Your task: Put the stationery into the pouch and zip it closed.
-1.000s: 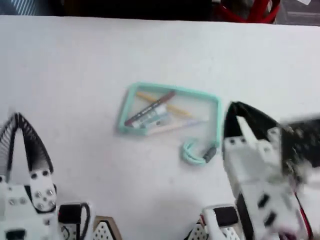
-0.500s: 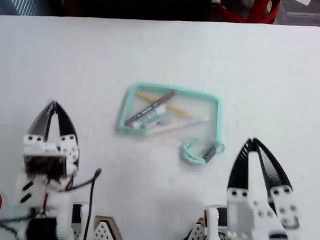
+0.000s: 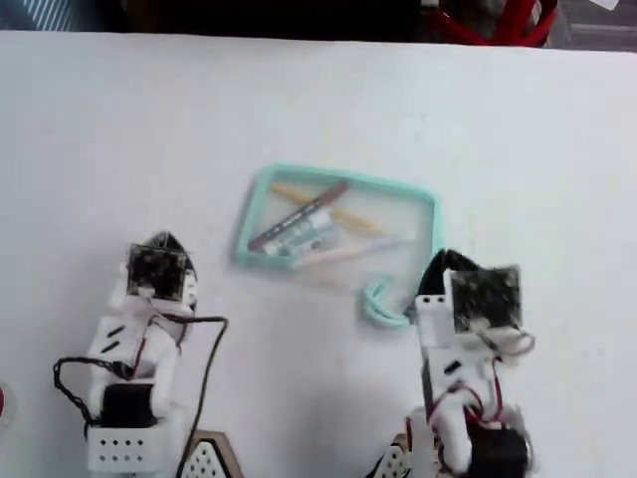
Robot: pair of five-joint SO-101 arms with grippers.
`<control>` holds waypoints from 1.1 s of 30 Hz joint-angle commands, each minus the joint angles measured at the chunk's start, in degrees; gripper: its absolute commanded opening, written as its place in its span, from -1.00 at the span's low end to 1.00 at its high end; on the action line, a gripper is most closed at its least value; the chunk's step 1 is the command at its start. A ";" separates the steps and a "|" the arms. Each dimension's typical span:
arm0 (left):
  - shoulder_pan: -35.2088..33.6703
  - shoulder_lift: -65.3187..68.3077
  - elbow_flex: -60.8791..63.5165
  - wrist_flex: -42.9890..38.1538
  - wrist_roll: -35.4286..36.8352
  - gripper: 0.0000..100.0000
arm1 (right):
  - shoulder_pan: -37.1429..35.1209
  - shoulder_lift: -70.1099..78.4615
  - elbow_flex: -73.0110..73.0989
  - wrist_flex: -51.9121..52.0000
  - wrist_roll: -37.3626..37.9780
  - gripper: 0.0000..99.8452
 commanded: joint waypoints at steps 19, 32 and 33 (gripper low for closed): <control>-2.95 -0.31 -0.18 31.21 0.62 -0.95 | 6.46 0.04 25.05 7.25 14.15 -0.88; -5.67 -0.31 -0.18 31.21 0.62 -0.95 | 38.73 0.04 25.05 7.25 14.24 -0.87; -5.67 -0.31 -0.18 31.21 0.62 -0.95 | 39.16 0.04 25.05 7.25 14.24 -0.87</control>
